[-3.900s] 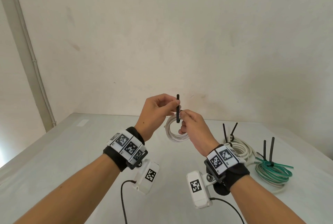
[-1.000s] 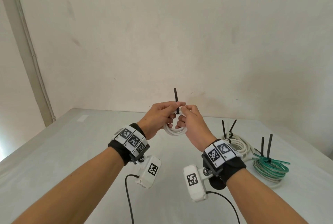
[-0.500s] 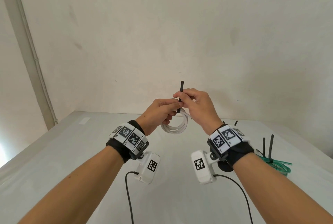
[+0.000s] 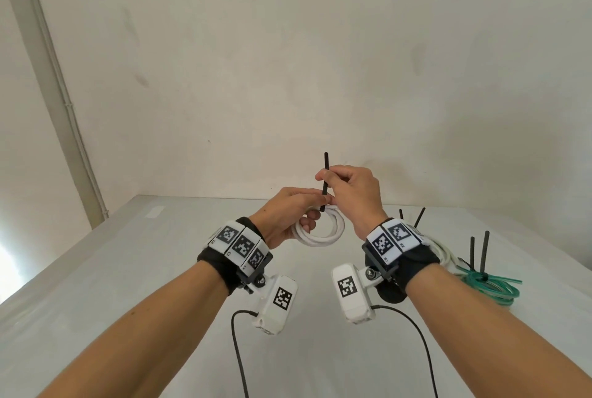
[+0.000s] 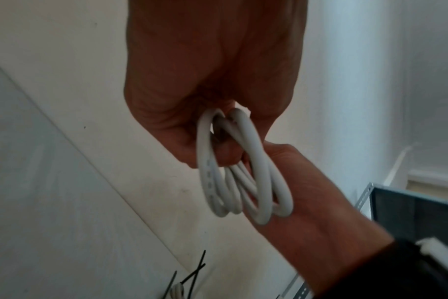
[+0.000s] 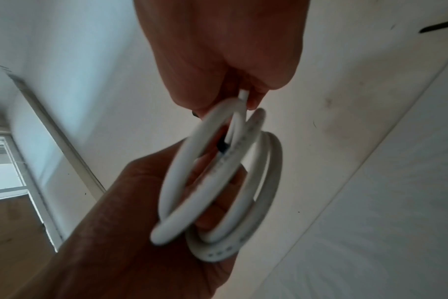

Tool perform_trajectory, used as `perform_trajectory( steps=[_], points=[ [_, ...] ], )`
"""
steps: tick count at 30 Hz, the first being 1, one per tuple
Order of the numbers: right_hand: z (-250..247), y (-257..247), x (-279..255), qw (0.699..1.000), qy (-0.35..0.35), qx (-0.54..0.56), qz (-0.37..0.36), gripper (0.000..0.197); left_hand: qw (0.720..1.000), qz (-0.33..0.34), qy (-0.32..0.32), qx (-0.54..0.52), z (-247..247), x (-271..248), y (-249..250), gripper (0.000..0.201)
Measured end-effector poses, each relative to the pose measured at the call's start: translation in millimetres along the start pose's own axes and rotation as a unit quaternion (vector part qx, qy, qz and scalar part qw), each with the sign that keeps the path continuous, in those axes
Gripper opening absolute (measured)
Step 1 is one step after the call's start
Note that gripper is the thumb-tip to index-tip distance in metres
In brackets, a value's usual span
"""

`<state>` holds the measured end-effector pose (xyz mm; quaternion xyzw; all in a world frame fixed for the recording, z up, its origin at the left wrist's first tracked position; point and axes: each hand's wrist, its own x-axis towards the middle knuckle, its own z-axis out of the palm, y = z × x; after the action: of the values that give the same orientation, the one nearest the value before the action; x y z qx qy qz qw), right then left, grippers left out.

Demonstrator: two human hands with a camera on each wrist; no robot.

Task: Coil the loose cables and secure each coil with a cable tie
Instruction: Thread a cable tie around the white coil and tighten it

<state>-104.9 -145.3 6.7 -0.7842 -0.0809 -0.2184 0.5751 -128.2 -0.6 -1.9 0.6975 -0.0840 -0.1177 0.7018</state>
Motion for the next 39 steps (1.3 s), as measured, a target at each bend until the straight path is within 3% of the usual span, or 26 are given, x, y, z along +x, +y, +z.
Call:
perform_trajectory(
  steps=[7, 12, 15, 18, 22, 25, 29, 34, 39],
  points=[
    [1.2, 11.8, -4.2, 0.999, -0.013, -0.034, -0.031, 0.019, 1.0, -0.01, 0.001, 0.019, -0.6, -1.6, -6.2, 0.015],
    [-19.0, 4.4, -0.5, 0.987, -0.157, 0.033, 0.011, 0.018, 0.999, 0.026, -0.018, -0.033, -1.5, 5.8, -11.0, 0.022],
    [-30.3, 7.6, -0.1, 0.971, -0.231, -0.028, 0.047, 0.027, 0.996, 0.023, -0.032, -0.084, -1.1, 14.1, -15.5, 0.027],
    [-37.3, 15.7, -3.5, 0.972, -0.208, -0.077, 0.078, 0.024, 0.991, 0.03, -0.032, -0.13, 2.6, 19.1, -19.6, 0.028],
    [-53.4, 21.3, -10.2, 0.96, -0.216, 0.045, 0.173, 0.02, 0.997, 0.033, 0.002, -0.065, 10.2, 22.4, -27.3, 0.021],
    [-58.8, 30.5, -8.5, 0.977, -0.153, -0.021, 0.147, 0.022, 0.998, 0.046, -0.011, 0.042, 17.8, 22.5, -32.0, 0.023],
    [-60.8, 47.1, -13.1, 0.985, -0.083, -0.127, 0.085, 0.019, 0.994, 0.065, -0.005, 0.091, 29.2, 27.8, -43.3, 0.03],
    [-68.4, 57.6, -22.3, 0.978, -0.143, -0.077, 0.134, 0.023, 0.981, 0.079, 0.033, 0.174, 32.6, 37.9, -57.5, 0.033],
    [-83.3, 75.1, -20.6, 0.967, -0.133, -0.175, 0.13, 0.022, 0.981, 0.025, -0.036, 0.187, 41.9, 40.9, -64.0, 0.031]
  ],
)
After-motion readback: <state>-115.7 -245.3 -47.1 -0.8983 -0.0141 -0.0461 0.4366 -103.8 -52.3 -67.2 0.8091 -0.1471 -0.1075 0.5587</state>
